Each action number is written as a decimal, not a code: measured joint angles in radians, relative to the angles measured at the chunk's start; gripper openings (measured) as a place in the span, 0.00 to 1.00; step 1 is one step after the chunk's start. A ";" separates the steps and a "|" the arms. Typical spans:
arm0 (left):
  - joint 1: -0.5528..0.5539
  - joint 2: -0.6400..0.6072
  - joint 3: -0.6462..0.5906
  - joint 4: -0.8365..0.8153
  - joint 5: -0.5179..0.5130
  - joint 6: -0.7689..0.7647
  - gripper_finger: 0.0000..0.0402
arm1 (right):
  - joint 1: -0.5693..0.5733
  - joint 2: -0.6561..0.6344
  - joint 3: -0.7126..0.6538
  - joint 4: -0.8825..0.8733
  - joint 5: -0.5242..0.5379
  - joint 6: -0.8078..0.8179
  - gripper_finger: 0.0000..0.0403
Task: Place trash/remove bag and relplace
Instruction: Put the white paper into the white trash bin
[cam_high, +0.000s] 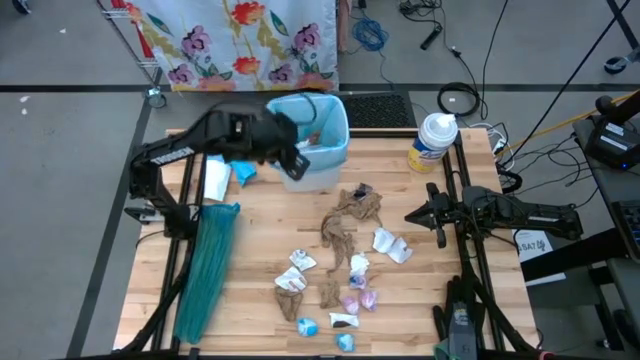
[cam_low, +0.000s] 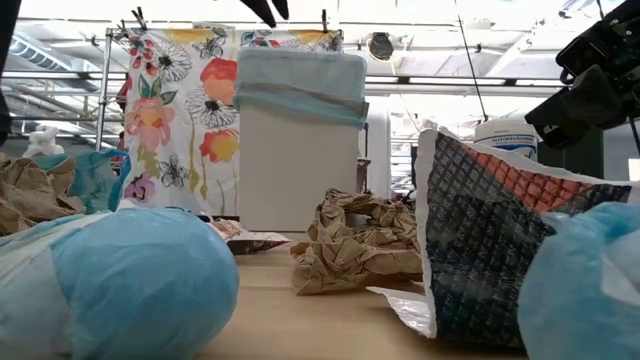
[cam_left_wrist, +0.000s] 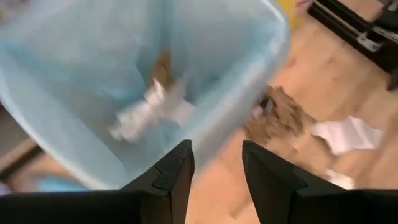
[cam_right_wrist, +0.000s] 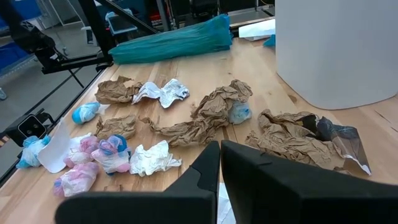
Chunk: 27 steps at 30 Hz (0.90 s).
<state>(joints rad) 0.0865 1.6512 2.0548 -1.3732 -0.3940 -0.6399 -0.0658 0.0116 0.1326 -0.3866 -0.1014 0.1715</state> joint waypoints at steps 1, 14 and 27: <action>-0.031 0.000 0.000 -0.017 -0.005 -0.048 0.35 | 0.000 0.000 0.000 0.000 0.000 0.000 0.02; -0.390 0.010 0.000 -0.073 -0.116 -0.605 0.35 | 0.000 0.000 0.000 0.000 0.000 0.000 0.02; -0.479 0.158 0.000 -0.077 0.076 -0.580 0.35 | 0.000 0.000 0.000 0.000 0.000 0.000 0.02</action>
<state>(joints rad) -0.3922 1.8092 2.0548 -1.4498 -0.3183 -1.2197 -0.0662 0.0116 0.1326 -0.3866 -0.1016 0.1714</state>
